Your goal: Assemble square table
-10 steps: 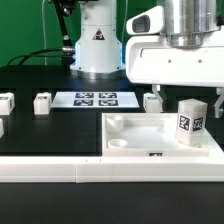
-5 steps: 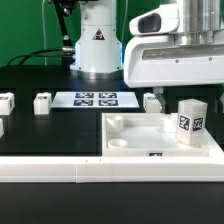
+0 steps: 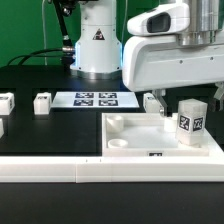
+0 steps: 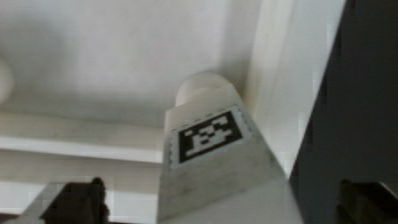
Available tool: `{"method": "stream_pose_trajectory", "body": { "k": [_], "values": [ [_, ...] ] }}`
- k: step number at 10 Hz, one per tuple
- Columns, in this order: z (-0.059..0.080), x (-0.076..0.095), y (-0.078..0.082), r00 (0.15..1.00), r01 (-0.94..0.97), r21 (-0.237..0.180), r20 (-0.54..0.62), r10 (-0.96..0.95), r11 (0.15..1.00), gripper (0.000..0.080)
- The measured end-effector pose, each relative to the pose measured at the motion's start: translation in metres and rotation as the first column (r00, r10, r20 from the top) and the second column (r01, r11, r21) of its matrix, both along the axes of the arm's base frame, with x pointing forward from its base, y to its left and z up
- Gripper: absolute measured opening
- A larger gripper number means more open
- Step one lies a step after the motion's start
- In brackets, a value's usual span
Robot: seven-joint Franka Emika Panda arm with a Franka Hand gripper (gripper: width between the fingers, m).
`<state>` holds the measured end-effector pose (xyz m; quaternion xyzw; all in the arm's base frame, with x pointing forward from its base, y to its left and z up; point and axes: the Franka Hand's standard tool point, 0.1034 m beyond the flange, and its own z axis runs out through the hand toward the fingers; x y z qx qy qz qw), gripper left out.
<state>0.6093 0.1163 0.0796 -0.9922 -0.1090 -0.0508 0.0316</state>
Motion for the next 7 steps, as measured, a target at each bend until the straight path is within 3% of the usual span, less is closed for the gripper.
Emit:
{"method": "stream_pose_trajectory", "body": {
  "k": [3, 5, 6, 7],
  "values": [
    [-0.0023, -0.0026, -0.0005, 0.996, -0.086, -0.011, 0.003, 0.086, 0.996, 0.0649],
    [-0.0023, -0.0025, -0.0009, 0.997, -0.083, -0.011, 0.003, 0.083, 0.996, 0.0384],
    [-0.0023, -0.0025, -0.001, 0.997, -0.083, -0.011, 0.003, 0.083, 0.996, 0.0384],
    [-0.0023, -0.0025, -0.001, 0.998, -0.069, -0.009, 0.002, 0.069, 0.998, 0.029]
  ]
}}
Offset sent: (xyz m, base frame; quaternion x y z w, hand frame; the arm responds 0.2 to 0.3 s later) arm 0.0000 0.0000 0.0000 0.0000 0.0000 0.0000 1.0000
